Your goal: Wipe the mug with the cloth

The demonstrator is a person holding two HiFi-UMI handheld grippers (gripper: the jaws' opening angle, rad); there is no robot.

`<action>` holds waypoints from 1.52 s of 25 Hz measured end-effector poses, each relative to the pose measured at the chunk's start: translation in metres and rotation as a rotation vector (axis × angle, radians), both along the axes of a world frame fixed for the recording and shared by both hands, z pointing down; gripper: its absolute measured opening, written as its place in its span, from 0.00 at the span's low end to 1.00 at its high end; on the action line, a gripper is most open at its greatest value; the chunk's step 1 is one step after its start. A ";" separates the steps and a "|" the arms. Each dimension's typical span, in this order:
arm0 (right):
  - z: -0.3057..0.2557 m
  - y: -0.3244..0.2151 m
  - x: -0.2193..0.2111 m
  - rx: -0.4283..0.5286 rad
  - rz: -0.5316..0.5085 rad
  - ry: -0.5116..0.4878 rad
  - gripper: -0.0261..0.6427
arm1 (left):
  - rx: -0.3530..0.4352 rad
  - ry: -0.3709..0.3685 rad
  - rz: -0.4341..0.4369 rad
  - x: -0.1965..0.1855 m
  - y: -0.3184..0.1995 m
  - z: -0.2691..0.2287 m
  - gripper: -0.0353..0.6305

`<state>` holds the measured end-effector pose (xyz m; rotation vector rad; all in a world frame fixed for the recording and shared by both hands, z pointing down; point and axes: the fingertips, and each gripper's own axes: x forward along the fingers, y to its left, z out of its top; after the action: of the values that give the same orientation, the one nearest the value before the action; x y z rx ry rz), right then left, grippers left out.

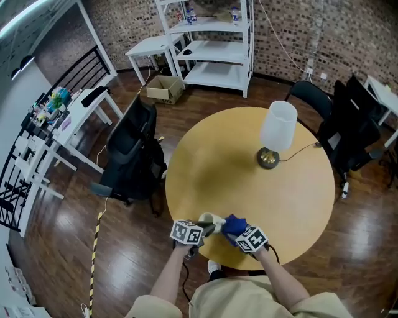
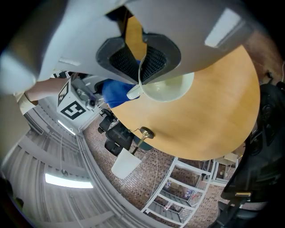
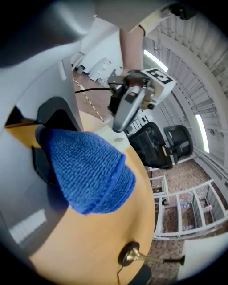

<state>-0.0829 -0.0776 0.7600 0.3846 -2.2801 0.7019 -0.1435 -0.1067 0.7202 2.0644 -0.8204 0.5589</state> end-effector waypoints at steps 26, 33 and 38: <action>-0.174 -0.080 0.113 0.315 0.404 -0.320 0.13 | 0.280 -0.319 -0.152 0.039 -0.042 -0.061 0.46; -0.281 -0.122 0.104 0.581 0.465 -0.359 0.13 | 0.677 -0.111 -0.346 0.015 -0.088 -0.226 0.54; -0.340 -0.129 0.104 0.714 0.512 -0.412 0.13 | 0.882 -0.214 -0.459 -0.011 -0.085 -0.300 0.52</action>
<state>0.0212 -0.2070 0.4201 1.2912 -2.8127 0.1673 -0.1543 -0.1921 0.4205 2.4578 -1.8545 0.1538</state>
